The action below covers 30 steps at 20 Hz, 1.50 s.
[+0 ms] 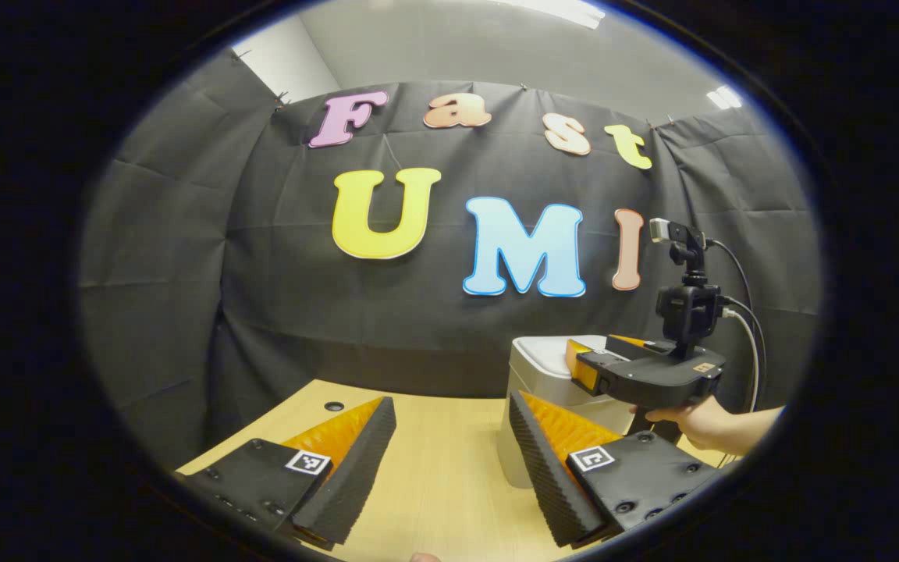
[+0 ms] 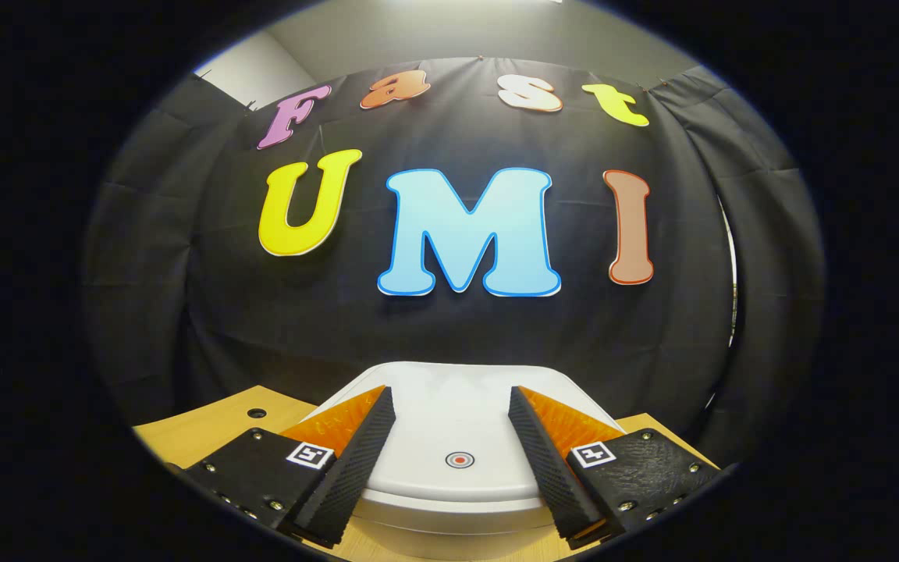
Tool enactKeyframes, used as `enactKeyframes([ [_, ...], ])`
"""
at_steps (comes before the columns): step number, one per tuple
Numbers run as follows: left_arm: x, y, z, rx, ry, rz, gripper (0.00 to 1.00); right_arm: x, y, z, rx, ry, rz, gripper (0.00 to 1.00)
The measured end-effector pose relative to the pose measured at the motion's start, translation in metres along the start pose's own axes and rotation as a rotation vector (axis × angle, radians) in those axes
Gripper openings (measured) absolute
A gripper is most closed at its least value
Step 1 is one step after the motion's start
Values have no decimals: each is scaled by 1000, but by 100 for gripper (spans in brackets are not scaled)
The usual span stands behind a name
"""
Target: Press the lid of the desktop garbage bin to open it, pick up the crumpled paper on the desktop and throw it into the bin, then pick up the pop can on the desktop and drop it into the bin, and finally close the garbage bin lid.
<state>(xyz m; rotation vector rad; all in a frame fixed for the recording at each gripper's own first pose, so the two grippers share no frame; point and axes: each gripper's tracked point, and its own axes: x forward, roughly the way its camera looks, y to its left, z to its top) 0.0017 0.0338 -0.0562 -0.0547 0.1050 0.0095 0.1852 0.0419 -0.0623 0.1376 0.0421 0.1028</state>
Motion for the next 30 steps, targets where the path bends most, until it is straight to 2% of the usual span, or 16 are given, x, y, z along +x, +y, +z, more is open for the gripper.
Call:
enactKeyframes([
  [8,-4,0,2,5,11,-39,96,0,-1,5,-5,-77,-12,96],
  [10,-10,-2,6,8,-8,-43,96,2,-1,1,6,-46,-22,95],
  [12,-15,1,9,3,-23,-23,96,0,-2,1,29,-9,-32,95],
  [17,-29,0,12,-14,-33,37,96,0,-2,7,23,-23,-38,95],
  [22,-42,-3,19,-14,-48,96,96,0,-1,4,42,7,-11,94],
  [26,-45,-8,22,-10,-49,111,96,1,-2,-6,28,51,-8,96],
  [30,-46,-15,27,4,-59,104,95,0,-1,-5,17,44,-23,96],
])
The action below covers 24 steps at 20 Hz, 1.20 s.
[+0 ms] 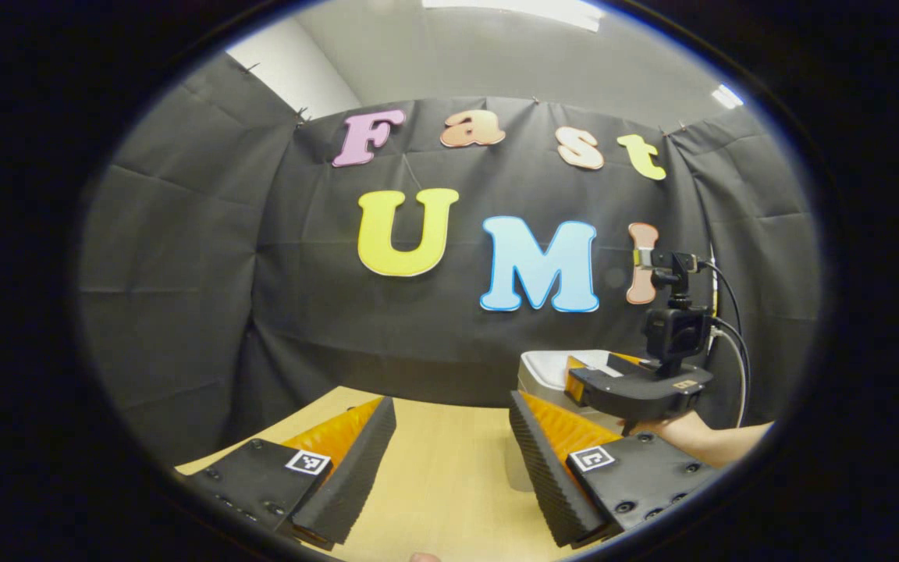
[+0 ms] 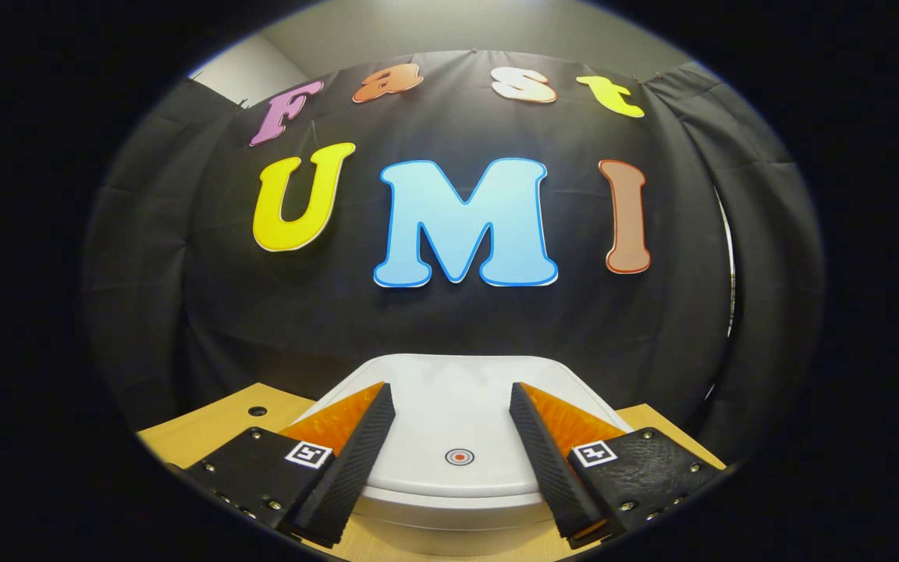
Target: Press the lid of the desktop garbage bin to open it, pick up the crumpled paper on the desktop and throw it into the bin, then pick up the pop can on the desktop and drop it into the bin, and finally close the garbage bin lid.
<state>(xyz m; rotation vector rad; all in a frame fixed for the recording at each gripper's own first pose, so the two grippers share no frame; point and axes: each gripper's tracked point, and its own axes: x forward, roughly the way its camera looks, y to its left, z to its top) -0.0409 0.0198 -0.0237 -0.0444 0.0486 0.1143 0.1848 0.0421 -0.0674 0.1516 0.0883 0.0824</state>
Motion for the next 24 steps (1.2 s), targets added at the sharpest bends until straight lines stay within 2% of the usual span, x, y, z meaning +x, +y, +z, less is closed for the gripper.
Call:
enactKeyframes([
  [5,-5,0,5,-32,-18,-5,95,0,0,0,-16,30,-42,96],
  [9,-4,6,14,-35,-47,4,96,-1,-2,7,12,-7,-29,96],
  [15,-4,16,14,-14,-48,20,96,-12,-3,10,26,17,-13,94],
  [20,8,13,9,1,-35,9,96,-41,-10,25,28,-9,-6,94],
  [24,19,2,2,2,-20,-11,96,-86,-19,48,28,-57,2,94],
])
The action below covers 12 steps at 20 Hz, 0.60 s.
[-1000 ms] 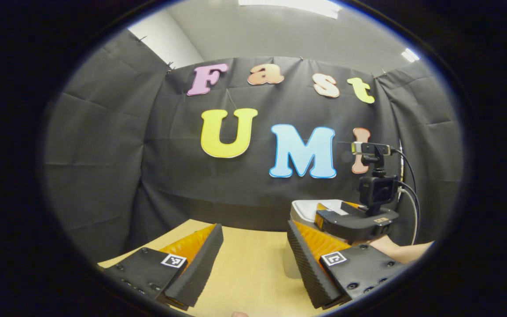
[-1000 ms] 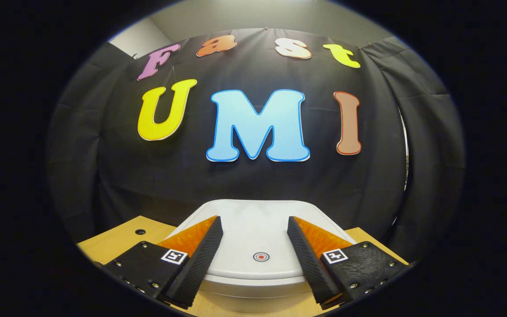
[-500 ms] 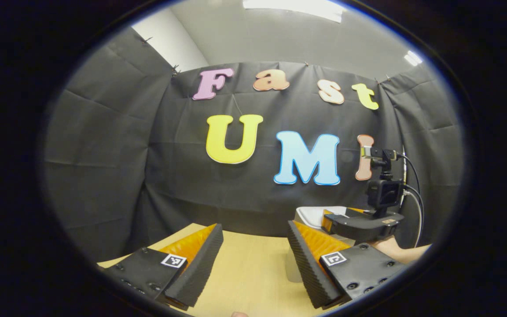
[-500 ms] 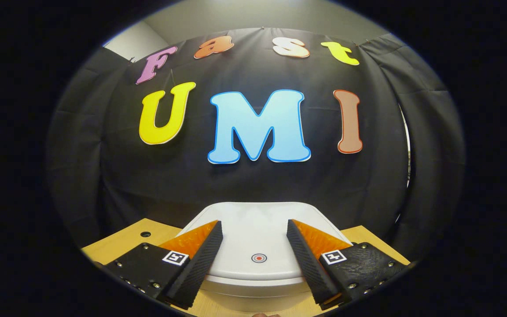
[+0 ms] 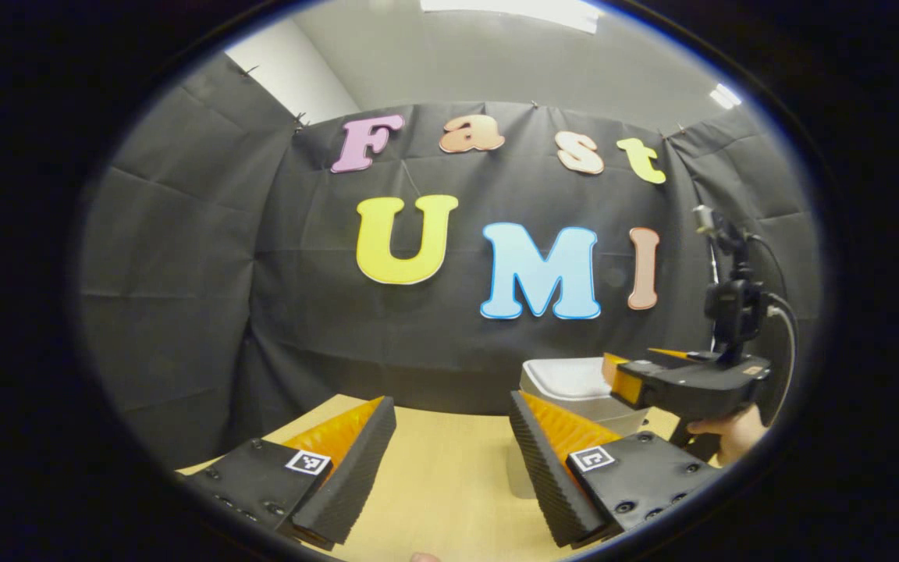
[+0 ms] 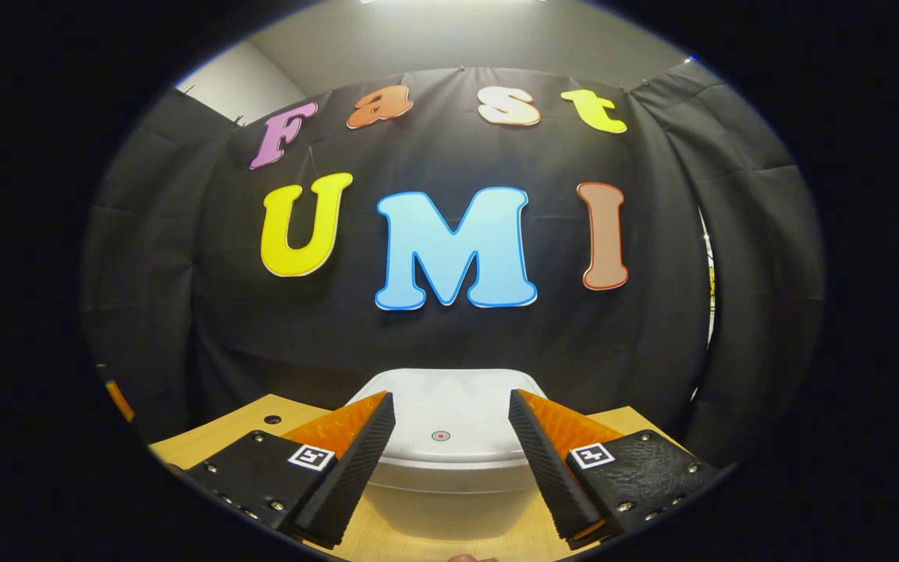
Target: Press the lid of the desktop garbage bin to open it, pick up the crumpled paper on the desktop and throw it into the bin, then pick up the pop can on the desktop and drop it into the bin, and finally close the garbage bin lid.
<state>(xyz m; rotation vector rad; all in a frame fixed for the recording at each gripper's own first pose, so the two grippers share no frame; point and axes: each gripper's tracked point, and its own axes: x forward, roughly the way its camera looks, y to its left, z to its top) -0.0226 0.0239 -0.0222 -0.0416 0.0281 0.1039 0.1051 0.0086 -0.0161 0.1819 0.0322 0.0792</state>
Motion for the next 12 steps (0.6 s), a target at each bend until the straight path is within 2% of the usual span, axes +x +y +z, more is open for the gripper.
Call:
enactKeyframes([
  [5,8,-21,-2,1,-8,-20,96,-57,-14,33,-11,-82,5,94],
  [9,6,-41,-3,-12,-31,-31,96,-88,-19,33,35,-73,48,94],
  [12,3,-53,-4,-17,-59,-41,96,-102,-33,32,28,-79,27,94],
])
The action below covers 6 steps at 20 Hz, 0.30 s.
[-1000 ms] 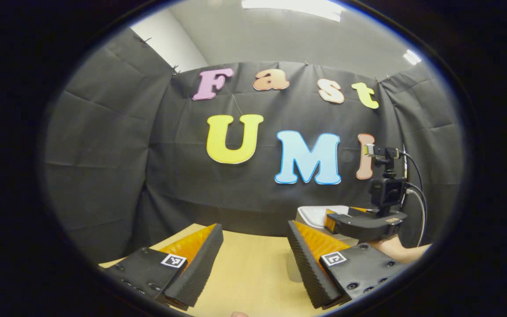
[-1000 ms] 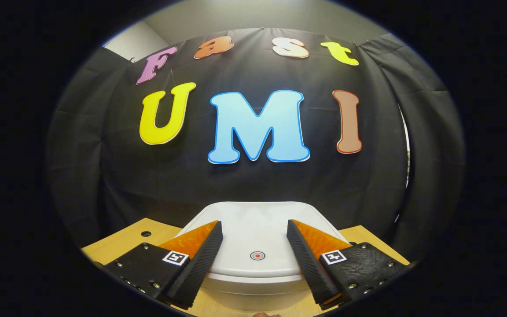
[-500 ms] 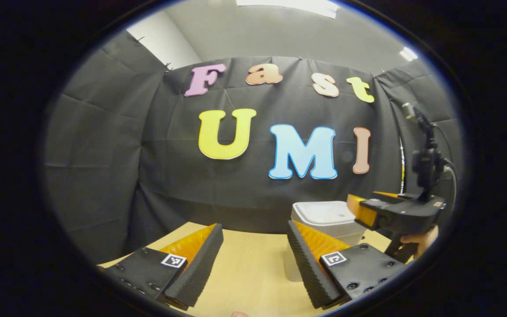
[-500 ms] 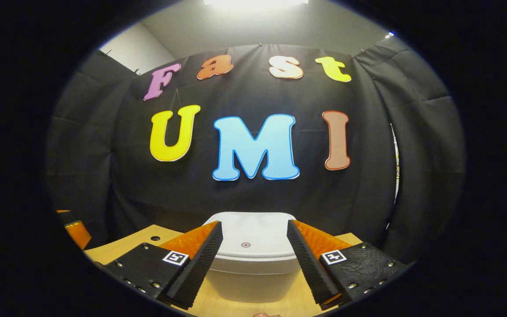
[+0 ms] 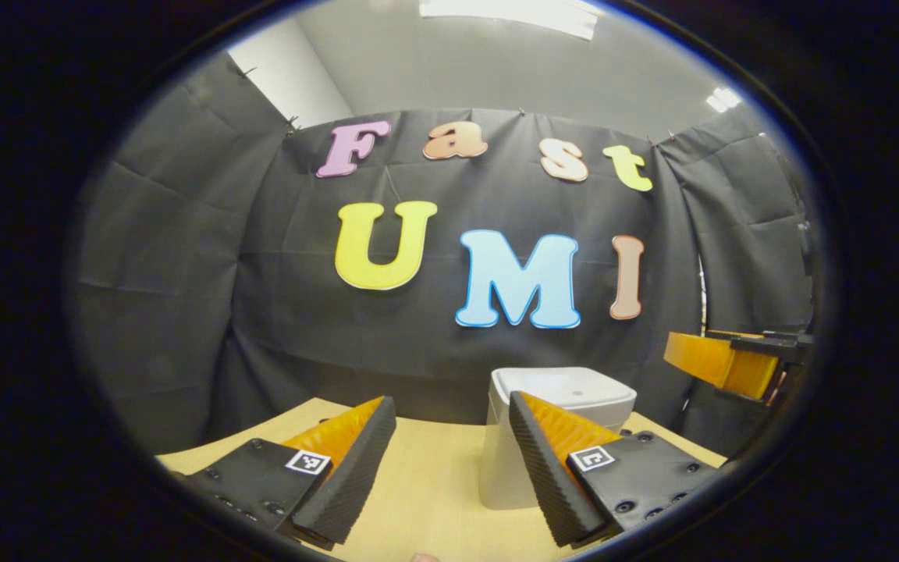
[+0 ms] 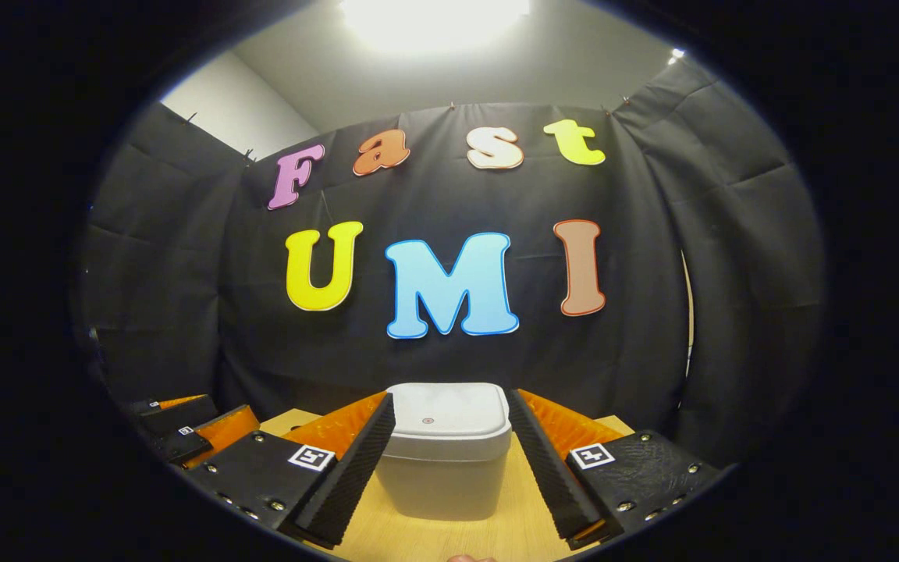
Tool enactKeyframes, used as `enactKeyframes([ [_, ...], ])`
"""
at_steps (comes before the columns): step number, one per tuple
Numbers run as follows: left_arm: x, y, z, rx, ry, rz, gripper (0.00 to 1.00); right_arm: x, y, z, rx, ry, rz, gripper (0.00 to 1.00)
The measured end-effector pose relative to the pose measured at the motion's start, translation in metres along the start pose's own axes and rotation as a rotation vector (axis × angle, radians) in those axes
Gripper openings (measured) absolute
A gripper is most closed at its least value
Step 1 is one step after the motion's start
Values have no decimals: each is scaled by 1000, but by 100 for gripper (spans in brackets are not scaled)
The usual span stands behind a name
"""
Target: Press the lid of the desktop garbage bin to open it, pick up the crumpled paper on the desktop and throw it into the bin, then pick up the pop can on the desktop and drop it into the bin, and finally close the garbage bin lid.
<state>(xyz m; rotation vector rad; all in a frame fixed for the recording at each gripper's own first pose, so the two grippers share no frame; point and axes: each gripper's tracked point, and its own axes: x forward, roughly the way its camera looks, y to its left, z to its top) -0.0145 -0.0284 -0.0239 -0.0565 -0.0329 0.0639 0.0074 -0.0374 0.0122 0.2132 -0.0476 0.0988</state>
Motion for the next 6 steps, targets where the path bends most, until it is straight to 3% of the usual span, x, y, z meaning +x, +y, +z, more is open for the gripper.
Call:
enactKeyframes([
  [6,11,-4,3,65,-19,-35,96,-7,-8,-9,-29,33,-48,94],
])
